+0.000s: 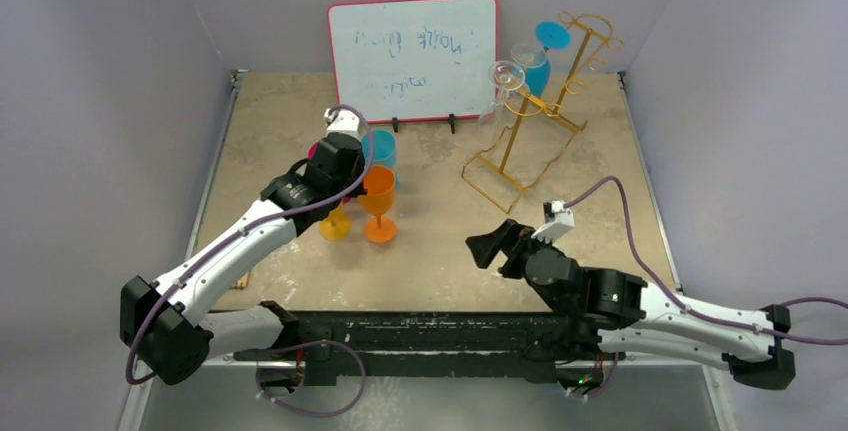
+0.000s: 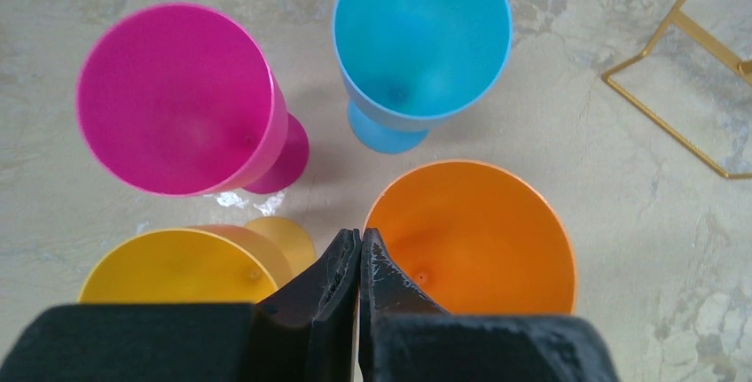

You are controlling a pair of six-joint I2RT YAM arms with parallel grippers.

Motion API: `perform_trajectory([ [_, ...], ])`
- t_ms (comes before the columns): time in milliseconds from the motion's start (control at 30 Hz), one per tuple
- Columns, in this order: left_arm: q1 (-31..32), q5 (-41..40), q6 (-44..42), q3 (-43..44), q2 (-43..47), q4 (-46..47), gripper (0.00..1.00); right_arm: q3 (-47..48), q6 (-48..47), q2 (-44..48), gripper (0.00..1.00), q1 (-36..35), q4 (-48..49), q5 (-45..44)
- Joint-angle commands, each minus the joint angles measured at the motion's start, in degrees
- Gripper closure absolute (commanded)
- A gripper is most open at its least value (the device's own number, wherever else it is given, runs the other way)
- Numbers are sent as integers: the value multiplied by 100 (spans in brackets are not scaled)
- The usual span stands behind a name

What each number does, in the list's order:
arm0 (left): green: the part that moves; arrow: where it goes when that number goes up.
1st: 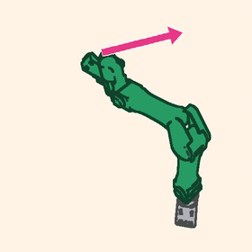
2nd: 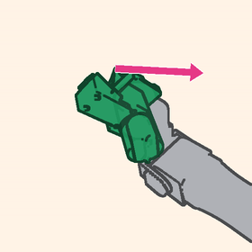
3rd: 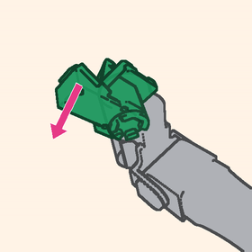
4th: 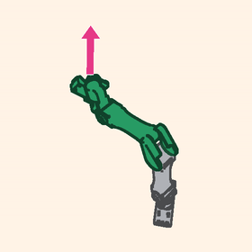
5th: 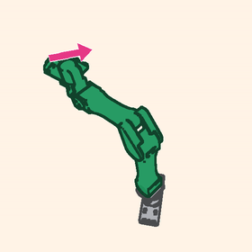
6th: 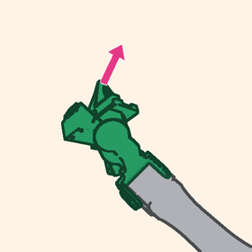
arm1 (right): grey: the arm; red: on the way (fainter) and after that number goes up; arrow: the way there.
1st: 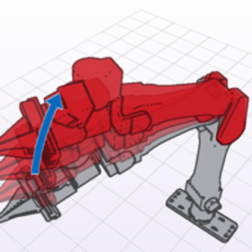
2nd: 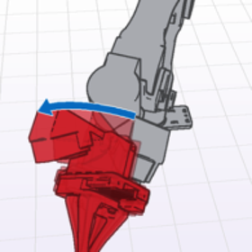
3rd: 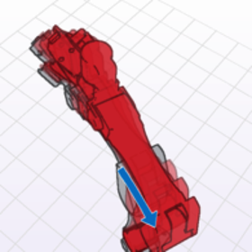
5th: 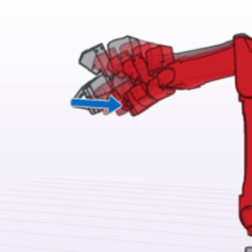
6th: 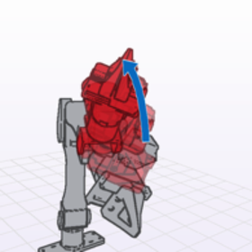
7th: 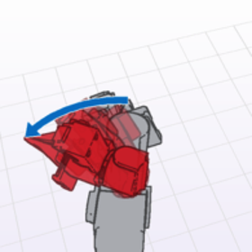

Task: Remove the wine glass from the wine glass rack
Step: Place the wine glass at the center of the board.

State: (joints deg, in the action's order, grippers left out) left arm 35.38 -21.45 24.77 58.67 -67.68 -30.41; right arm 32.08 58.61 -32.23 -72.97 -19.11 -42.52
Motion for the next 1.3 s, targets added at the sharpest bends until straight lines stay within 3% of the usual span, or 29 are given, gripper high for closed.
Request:
perform_trajectory([
  [0,13,-587,-74,171,11,639,100,-20,2127,-80,0,2,-952,-556],
  [233,9,-816,-267,-221,70,1203,100,-16,2380,-169,0,6,-1226,-508],
  [633,14,-1065,-360,-721,-41,1657,100,-499,2691,18,0,11,-860,-113],
  [933,9,-1169,-402,-575,-297,1733,100,-631,2747,54,0,11,-790,-38],
  [1267,13,-809,-373,-221,-511,724,100,-614,2765,24,0,11,-774,-151],
])
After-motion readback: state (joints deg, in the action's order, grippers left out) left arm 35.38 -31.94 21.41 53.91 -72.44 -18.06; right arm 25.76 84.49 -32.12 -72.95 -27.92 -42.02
